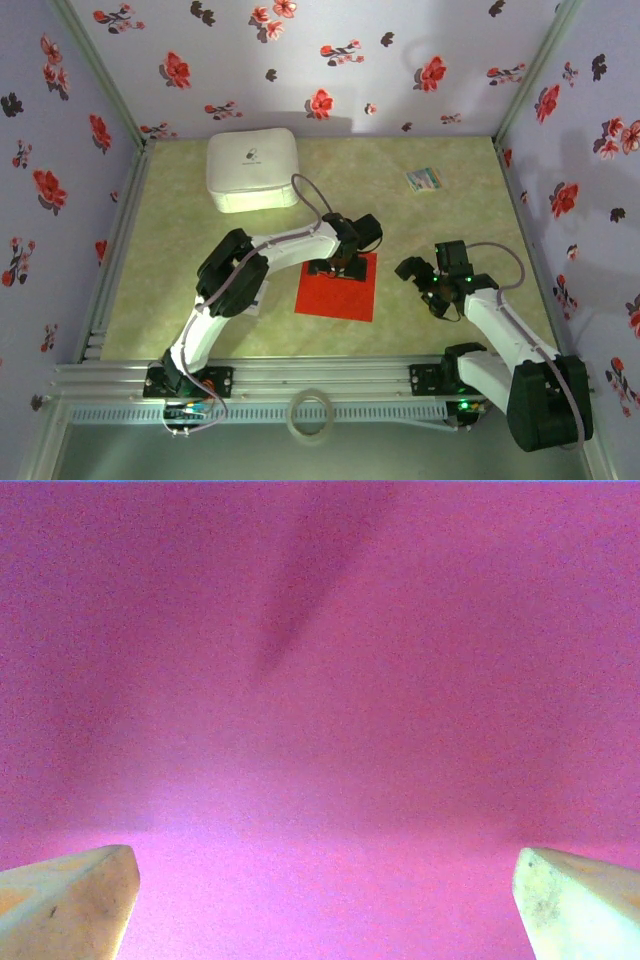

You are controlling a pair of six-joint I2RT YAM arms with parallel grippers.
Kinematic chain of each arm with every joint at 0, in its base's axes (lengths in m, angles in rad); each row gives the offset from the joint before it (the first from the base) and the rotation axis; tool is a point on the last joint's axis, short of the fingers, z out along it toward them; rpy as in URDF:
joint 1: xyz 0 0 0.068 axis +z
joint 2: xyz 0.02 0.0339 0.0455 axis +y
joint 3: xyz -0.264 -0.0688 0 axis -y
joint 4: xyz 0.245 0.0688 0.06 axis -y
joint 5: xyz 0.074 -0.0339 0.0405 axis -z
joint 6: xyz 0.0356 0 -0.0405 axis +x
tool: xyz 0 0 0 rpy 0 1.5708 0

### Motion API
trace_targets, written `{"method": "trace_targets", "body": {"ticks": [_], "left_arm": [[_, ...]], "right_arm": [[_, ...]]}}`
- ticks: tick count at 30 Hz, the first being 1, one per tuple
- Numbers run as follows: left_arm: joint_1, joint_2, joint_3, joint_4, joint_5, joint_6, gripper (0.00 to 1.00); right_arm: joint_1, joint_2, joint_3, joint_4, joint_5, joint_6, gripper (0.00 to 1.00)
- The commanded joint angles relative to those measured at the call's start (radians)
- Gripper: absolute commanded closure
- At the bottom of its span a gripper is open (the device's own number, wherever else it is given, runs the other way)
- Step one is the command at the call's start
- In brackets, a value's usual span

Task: Fold a paper plane with a square sheet of paper (pick it up from the middle)
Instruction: First fold the square sheet of paper in half at the center of the table.

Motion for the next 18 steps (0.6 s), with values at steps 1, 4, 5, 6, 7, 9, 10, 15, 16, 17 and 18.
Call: {"method": "trace_targets", "body": {"ticks": [1, 4, 5, 6, 7, 9, 10, 15, 16, 17, 18], "left_arm": [[-0.011, -0.018, -0.024, -0.026, 0.009, 0.017, 0.03], [-0.012, -0.002, -0.027, -0.018, 0.03, 0.022, 0.03], [-0.014, 0.004, -0.03, -0.014, 0.03, 0.022, 0.03], [-0.014, 0.009, -0.034, -0.011, 0.029, 0.021, 0.03], [-0.013, 0.014, -0.042, -0.01, 0.033, 0.022, 0.03], [-0.014, 0.027, -0.048, 0.02, 0.038, 0.023, 0.03], [-0.014, 0.035, -0.05, 0.024, 0.05, 0.032, 0.03], [-0.012, 0.058, -0.09, 0.059, 0.084, 0.043, 0.05], [-0.012, 0.063, -0.097, 0.065, 0.092, 0.045, 0.06], [-0.012, 0.065, -0.102, 0.069, 0.096, 0.046, 0.06], [-0.012, 0.069, -0.109, 0.072, 0.098, 0.044, 0.07]], "right_arm": [[-0.005, 0.006, -0.008, 0.007, -0.014, -0.001, 0.01], [-0.005, 0.011, -0.012, 0.013, -0.013, 0.0, 0.01], [-0.005, 0.015, -0.01, 0.014, -0.013, -0.001, 0.01], [-0.005, 0.016, -0.012, 0.015, -0.013, -0.001, 0.01], [-0.005, 0.021, -0.013, 0.017, -0.014, -0.001, 0.01], [-0.005, 0.028, -0.012, 0.019, -0.017, -0.002, 0.01], [-0.005, 0.033, -0.013, 0.019, -0.018, -0.002, 0.01], [-0.005, 0.037, -0.015, 0.02, -0.019, -0.001, 0.01], [-0.005, 0.037, -0.015, 0.019, -0.019, -0.001, 0.01], [-0.005, 0.036, -0.015, 0.019, -0.019, 0.001, 0.01], [-0.005, 0.036, -0.015, 0.02, -0.019, 0.002, 0.01]]}}
